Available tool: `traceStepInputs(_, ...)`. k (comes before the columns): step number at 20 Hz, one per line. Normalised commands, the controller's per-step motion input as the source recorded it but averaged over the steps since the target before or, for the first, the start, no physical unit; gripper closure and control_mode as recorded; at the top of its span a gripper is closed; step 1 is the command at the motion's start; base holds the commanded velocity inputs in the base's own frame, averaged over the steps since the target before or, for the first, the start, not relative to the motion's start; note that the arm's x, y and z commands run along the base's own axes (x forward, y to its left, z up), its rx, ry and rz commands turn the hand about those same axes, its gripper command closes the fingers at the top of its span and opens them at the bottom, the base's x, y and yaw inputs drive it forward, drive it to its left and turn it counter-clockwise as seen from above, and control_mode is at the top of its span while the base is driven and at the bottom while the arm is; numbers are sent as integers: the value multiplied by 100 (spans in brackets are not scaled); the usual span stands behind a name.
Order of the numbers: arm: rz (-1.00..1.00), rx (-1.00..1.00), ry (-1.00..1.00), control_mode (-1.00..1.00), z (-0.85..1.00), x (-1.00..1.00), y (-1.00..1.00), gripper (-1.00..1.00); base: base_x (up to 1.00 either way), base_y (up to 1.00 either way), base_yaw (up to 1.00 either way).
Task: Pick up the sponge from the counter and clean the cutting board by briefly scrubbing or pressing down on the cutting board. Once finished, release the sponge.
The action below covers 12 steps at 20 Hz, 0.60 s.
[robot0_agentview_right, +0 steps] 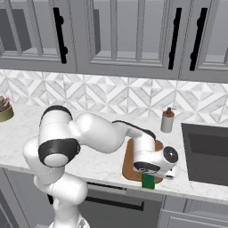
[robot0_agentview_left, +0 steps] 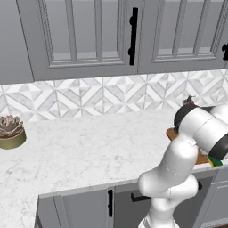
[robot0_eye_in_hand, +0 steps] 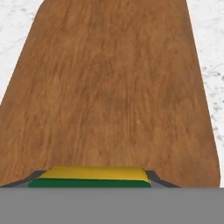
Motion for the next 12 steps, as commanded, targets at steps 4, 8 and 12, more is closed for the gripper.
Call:
traceStepInputs(4,0,-1,-1,-100,0,-6,80,100,0,0,0)
traceStepInputs(8,0,-3,0,-100,0,-12,96,100,0,0,0)
traceStepInputs(12,0,-4,0,-100,-12,-22,100,100,0,0,0)
